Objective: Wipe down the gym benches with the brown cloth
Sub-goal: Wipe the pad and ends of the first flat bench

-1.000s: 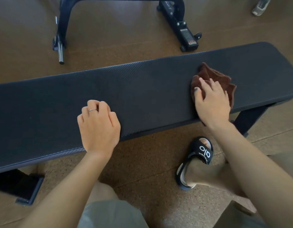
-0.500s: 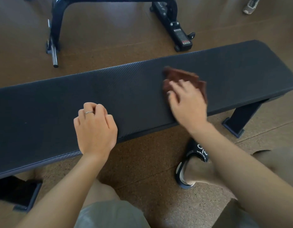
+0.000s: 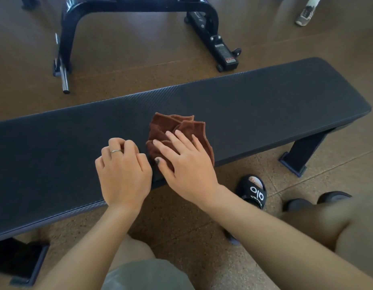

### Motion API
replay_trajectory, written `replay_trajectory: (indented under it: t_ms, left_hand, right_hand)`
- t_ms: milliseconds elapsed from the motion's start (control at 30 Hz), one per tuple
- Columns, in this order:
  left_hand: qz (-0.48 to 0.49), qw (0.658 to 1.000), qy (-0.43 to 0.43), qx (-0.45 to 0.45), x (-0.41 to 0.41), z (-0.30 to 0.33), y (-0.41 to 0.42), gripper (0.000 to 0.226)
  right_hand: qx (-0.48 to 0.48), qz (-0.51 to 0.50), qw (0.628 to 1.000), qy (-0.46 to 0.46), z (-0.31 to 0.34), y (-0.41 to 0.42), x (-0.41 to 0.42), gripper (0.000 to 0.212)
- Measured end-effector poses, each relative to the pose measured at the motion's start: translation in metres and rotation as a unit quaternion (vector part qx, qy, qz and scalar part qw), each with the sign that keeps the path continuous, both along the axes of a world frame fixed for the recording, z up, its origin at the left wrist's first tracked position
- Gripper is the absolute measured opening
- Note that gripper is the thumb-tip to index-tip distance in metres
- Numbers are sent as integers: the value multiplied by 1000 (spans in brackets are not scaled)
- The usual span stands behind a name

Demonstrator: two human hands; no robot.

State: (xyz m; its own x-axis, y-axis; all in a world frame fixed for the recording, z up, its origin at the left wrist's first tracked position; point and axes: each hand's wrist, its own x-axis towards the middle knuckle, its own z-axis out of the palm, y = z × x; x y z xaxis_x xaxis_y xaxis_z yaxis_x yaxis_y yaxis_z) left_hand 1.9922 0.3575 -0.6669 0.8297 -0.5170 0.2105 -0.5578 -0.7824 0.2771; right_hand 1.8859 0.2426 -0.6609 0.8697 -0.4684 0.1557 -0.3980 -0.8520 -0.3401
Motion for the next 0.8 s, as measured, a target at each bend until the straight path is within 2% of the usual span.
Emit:
replay_trajectory:
  t_ms: [167, 300, 533, 700, 800]
  left_hand:
    - [3, 1000, -6, 11, -1, 1, -1, 32]
    - [12, 1000, -10, -1, -1, 2, -3, 30]
    - [25, 1000, -14, 3, 0, 0, -4, 37]
    - [59, 998, 22, 0, 0, 5, -8, 40]
    - [84, 995, 38, -28, -1, 5, -9, 29]
  right_hand:
    - [2, 20, 1000, 11, 4, -38, 60, 47]
    - [13, -7, 999, 33, 2, -54, 105, 49]
    - [21, 70, 997, 3, 2, -10, 38, 47]
    - [23, 135, 990, 26, 5, -44, 116, 47]
    - [14, 149, 988, 45, 4, -57, 161, 48]
